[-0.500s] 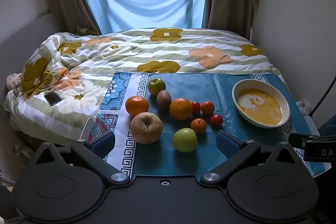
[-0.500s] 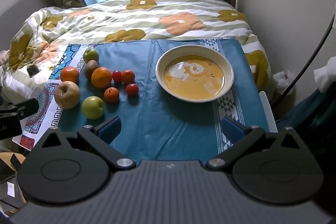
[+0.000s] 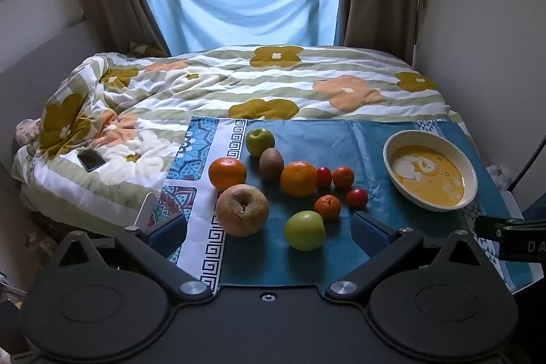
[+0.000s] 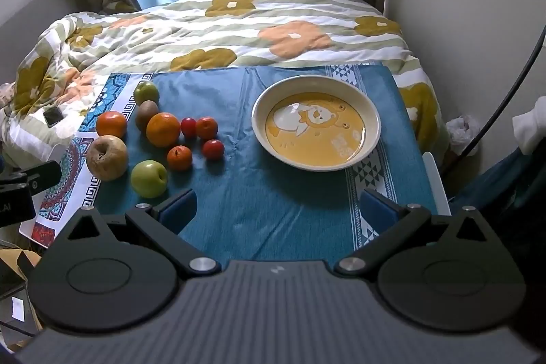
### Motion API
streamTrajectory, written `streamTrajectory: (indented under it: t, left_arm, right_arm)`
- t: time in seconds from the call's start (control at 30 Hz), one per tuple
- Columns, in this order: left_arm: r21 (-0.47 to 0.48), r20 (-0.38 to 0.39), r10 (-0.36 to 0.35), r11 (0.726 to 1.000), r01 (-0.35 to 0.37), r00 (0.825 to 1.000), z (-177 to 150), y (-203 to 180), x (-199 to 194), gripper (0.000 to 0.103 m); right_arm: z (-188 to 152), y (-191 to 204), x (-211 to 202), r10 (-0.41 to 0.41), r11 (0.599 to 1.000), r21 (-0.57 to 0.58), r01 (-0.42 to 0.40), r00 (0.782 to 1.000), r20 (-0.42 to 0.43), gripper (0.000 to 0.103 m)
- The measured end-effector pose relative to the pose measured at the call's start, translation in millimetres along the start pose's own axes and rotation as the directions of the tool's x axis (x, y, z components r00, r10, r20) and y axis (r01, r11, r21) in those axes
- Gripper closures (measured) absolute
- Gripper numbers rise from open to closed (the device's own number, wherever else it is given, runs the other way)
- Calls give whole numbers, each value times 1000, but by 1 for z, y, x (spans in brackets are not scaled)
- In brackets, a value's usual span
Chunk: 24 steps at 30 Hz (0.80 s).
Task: Organize fruits
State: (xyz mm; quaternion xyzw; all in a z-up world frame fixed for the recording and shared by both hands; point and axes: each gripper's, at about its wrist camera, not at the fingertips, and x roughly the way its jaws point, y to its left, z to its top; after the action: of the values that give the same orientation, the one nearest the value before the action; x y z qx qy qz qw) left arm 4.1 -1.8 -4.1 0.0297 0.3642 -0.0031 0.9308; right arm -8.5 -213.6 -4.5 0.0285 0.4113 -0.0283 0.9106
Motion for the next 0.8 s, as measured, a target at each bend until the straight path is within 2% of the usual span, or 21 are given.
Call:
streamTrajectory:
  t: [0.8]
  left_arm:
    - [17, 9, 5, 1000, -5, 1000, 2, -6, -4, 0]
  right_arm:
    - [2, -1, -5, -2, 1000, -9, 2, 1000, 3, 0]
